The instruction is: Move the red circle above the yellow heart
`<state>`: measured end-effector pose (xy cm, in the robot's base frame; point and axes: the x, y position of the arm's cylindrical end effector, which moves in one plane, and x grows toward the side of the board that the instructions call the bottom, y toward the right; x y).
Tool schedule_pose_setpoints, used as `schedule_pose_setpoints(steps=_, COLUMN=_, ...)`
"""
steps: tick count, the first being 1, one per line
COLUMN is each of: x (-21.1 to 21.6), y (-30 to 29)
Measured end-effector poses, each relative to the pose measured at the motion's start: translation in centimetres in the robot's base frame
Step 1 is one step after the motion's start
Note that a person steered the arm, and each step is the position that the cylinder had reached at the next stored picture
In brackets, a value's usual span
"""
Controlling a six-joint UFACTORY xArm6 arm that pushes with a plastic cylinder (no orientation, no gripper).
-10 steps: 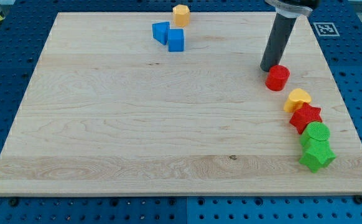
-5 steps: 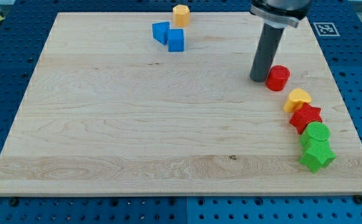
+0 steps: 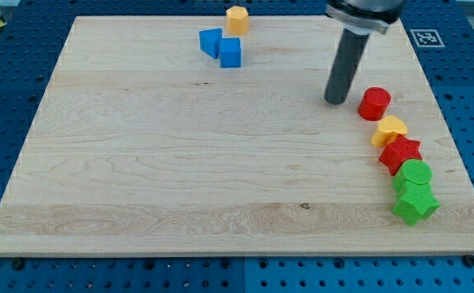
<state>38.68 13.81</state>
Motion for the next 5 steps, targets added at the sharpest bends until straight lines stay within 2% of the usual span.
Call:
schedule_pose_setpoints(steps=2, x=-0.3, y=4.9)
schedule_pose_setpoints(steps=5, x=3.9, y=4.5)
